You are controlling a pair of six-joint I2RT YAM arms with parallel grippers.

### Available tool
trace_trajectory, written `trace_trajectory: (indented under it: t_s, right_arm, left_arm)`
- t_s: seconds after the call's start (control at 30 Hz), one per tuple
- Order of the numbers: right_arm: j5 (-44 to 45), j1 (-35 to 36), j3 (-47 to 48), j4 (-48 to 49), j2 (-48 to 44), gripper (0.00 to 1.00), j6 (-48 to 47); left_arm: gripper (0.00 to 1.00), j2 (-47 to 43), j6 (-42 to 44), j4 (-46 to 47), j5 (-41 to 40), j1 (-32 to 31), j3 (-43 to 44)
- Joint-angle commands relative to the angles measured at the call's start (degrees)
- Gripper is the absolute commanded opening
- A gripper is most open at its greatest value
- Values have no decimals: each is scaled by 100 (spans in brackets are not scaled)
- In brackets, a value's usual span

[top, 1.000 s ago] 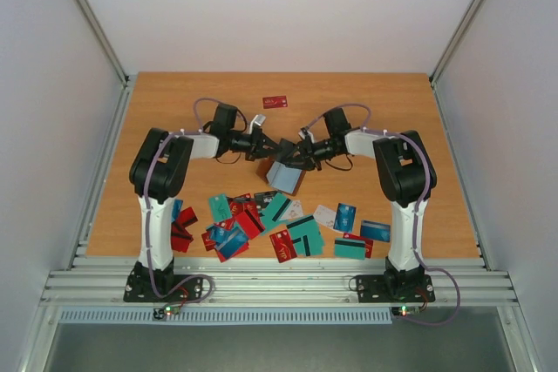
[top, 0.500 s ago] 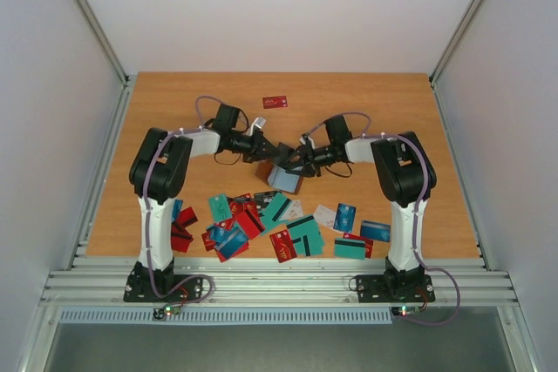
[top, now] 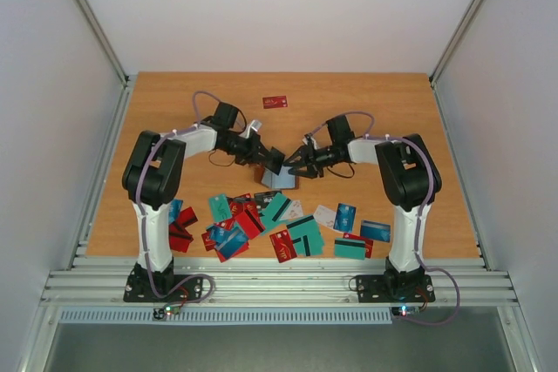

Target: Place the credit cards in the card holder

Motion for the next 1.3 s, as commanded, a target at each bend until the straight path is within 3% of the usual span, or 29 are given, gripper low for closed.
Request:
trace_trajectory:
  t_s: [0.0,0.2,0.4,0.57,0.9,1.27]
  right_arm:
    - [359,-1,95,-1322,-258,39,-1078]
    - [480,38,-113,-1275,49,33,-1185]
    - [1021,163,210,-2106,41,30,-1748]
    - [1544,168,269,-2604,-243,42,-1981]
    - [1260,175,256,-2510,-189,54,-1887]
    - [681,183,288,-1778,230,45,-1178]
  left_arm:
    - [0,-279,478,-492,-320,10,14]
    - [0,-327,613,-622,-362,13,-18]
    - [0,-350,602,-563,-347,13,-111]
    - [0,-285,750,-564,-357,26,-205]
    - [0,-257,864,-119,-144,260,-718]
    - [0,8,612,602,327,479,-1016]
